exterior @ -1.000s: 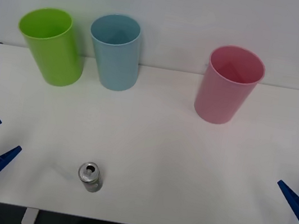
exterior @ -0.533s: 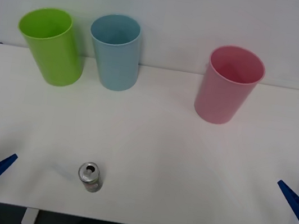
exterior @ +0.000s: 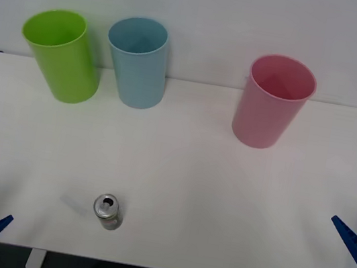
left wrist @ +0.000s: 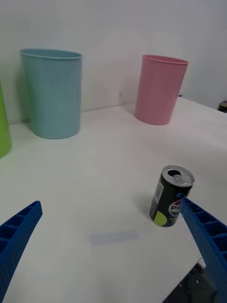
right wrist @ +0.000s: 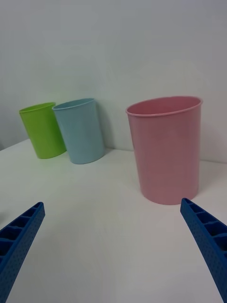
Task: Grasp the object on the table and drop it into the matching bin: aluminum can to the light blue bin, PET bottle to the pink bin.
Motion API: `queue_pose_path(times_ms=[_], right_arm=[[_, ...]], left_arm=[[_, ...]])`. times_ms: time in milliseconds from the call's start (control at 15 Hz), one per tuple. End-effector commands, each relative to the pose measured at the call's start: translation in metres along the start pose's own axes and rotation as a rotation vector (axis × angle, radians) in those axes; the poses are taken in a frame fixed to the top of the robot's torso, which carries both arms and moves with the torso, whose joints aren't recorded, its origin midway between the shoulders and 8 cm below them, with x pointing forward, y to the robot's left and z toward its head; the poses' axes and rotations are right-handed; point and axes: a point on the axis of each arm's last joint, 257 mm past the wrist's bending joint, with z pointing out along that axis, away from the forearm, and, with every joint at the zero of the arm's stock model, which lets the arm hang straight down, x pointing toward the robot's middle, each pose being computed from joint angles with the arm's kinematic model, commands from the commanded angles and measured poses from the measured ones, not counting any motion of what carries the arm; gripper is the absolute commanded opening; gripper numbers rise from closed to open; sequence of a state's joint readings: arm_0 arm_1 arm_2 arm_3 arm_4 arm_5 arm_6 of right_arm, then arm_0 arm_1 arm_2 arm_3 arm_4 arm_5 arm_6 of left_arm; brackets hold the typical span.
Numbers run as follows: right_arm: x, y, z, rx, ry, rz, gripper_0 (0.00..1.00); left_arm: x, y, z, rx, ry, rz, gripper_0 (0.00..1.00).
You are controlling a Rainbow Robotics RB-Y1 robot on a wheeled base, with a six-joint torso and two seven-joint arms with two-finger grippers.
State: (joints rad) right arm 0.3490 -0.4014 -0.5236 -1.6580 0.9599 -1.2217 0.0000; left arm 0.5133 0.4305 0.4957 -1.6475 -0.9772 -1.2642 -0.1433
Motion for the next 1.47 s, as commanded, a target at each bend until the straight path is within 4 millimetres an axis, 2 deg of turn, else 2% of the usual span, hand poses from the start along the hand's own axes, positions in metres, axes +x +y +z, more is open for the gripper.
queue_pose_path(times_ms=[67,533,1067,1467], right_arm=[[0.000,0.000,0.000,0.000,0.000,0.000,1.00],[0.000,0.000,0.000,0.000,0.000,0.000,1.00],[0.000,0.000,0.000,0.000,0.000,0.000,1.00],[0.000,0.000,0.000,0.000,0.000,0.000,1.00]], left_arm=[[0.020,-0.013,-0.006,0.041,0.072,0.027,1.00],[0.039,-0.045,0.012,0.128,0.083,0.009,1.00],[0.072,-0.040,0.059,0.169,0.022,0.023,1.00],[0.080,-0.044,0.094,0.220,-0.006,0.044,1.00]])
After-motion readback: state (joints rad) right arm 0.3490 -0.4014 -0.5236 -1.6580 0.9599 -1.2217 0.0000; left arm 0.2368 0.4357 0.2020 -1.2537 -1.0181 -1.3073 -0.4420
